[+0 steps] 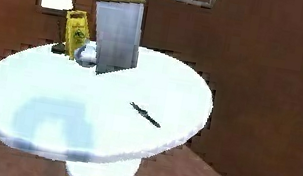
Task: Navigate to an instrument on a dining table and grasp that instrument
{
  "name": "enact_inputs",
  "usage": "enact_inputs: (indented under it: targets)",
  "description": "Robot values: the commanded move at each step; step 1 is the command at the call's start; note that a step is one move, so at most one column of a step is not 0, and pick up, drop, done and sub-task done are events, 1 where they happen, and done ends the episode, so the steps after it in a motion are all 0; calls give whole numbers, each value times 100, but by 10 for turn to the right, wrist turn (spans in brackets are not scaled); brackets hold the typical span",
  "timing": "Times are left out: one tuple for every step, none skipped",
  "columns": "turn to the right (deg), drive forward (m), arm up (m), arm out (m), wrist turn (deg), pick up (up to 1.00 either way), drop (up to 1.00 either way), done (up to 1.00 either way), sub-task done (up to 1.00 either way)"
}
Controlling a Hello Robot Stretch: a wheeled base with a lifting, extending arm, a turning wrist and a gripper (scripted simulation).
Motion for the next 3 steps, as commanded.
enact_inputs:
  targets:
    - [-450, 0, 0, 0, 0, 0, 0, 0, 0]
    - [-420, 0, 0, 0, 0, 0, 0, 0, 0]
    - [-30, 0, 0, 0, 0, 0, 0, 0, 0]
